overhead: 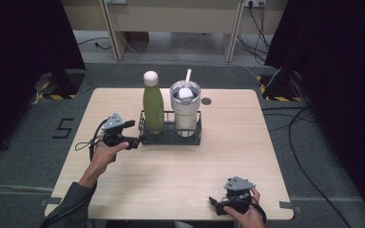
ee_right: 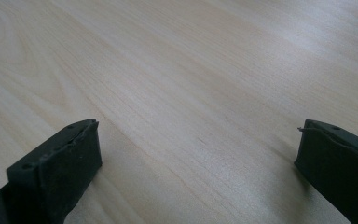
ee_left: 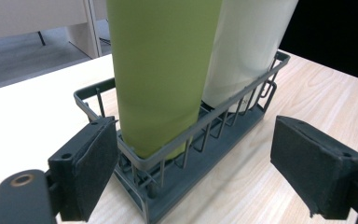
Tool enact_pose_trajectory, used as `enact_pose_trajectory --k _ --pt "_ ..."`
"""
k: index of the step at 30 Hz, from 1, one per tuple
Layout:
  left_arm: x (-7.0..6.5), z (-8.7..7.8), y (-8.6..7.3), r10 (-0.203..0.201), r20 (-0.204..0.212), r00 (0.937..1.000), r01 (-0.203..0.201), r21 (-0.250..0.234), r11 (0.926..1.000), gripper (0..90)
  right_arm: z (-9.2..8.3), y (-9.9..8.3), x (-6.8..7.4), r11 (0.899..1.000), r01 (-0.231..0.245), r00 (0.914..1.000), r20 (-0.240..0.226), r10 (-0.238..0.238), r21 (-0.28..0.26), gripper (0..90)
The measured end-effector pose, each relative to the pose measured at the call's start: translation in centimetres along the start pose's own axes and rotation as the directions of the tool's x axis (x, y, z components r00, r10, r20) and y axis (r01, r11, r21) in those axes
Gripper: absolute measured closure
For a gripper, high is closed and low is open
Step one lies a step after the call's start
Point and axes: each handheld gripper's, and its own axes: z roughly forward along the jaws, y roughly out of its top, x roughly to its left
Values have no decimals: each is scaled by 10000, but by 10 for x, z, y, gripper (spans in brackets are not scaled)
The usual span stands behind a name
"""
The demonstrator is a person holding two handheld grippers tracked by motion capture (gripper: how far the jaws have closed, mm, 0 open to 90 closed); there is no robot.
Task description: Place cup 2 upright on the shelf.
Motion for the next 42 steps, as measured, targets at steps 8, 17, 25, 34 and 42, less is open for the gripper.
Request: enact_pose_trajectory --k 8,17,25,34,42 --pt "-3 -6 -7 -63 28 10000 63 -29 10000 148 0 0 0 10000 -9 10000 11 9 5 4" --pt "-9 -11 -18 -163 146 9998 165 -95 9998 149 0 0 0 10000 -18 10000 30 18 0 4" --pt "-14 -14 -23 -144 271 9995 147 -132 9998 150 0 0 0 10000 -14 10000 29 14 -2 4" --pt "-18 -18 -32 -113 362 9993 115 -73 9999 150 0 0 0 10000 -19 10000 32 19 -6 4" --pt "-22 -20 -42 -167 510 9986 168 -14 9999 150 0 0 0 10000 -26 10000 44 26 -18 4"
